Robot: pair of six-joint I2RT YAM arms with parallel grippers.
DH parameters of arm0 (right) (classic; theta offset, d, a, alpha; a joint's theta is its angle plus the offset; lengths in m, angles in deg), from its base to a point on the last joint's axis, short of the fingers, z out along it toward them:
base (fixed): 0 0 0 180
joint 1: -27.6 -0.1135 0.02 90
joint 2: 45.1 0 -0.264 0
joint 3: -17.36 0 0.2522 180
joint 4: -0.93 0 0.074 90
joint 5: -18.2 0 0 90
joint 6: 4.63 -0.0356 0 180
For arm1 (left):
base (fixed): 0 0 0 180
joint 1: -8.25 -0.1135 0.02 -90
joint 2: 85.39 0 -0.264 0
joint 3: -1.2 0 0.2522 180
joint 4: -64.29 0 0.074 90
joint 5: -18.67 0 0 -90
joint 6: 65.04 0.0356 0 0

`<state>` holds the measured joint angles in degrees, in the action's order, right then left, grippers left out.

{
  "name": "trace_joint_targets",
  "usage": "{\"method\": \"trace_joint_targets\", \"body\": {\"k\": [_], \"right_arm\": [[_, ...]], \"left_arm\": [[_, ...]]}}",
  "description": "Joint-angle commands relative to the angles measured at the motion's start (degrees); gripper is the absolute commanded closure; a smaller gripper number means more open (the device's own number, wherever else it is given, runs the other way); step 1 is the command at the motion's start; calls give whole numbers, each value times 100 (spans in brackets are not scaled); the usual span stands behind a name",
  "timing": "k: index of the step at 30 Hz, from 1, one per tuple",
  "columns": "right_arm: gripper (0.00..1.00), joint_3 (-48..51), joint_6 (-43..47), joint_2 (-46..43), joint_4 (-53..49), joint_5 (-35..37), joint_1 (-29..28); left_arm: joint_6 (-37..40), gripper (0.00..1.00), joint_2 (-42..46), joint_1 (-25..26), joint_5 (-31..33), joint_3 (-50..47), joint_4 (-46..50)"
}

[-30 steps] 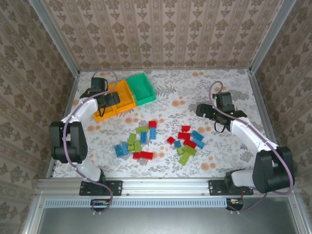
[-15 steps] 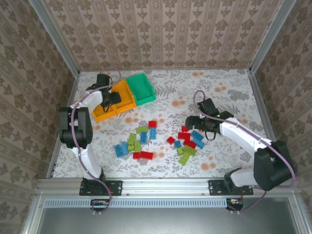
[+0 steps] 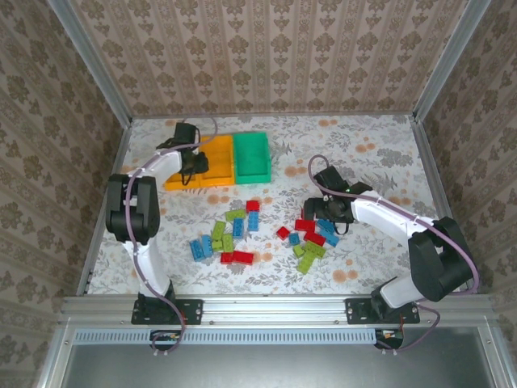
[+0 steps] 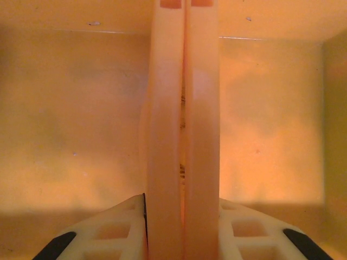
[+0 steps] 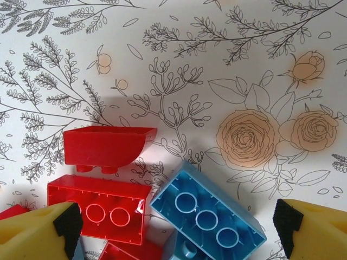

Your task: Sort the legos into containers by color

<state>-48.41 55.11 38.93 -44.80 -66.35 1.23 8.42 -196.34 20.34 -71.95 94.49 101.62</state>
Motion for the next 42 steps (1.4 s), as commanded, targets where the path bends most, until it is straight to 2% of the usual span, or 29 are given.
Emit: {"method": "trace_joint_targets", "body": {"k": [1,15,21,22,28,34,39,40,42], "right_arm": [[6,-281,-51,62,-49,57,-186],[8,-1218,-643,570,-33,210,-914],[8,-1619,-818,1145,-20,211,-1212],[8,-1686,-849,1245,-3,203,-1261],[8,-2103,-994,1779,49,194,-1484],[8,-2276,-1231,2045,315,149,-1590],[8,-2358,-1375,2152,440,155,-1686],[8,-2394,-1385,2180,457,174,-1720],[8,-2490,-1395,2267,479,197,-1765]], "left_arm": [[42,76,-67,286,-252,-84,-194],[-966,70,-557,1018,-359,525,-9],[-1264,69,-834,1374,-446,957,-1],[-1335,68,-861,1558,-497,976,-27],[-1641,66,-871,1834,-668,829,-163],[-2138,48,-599,1998,-736,430,-491],[-2272,27,-352,2003,-624,357,-477],[-2265,21,-250,1991,-562,313,-458],[-2266,1,-12,1942,-472,197,-487]]}}
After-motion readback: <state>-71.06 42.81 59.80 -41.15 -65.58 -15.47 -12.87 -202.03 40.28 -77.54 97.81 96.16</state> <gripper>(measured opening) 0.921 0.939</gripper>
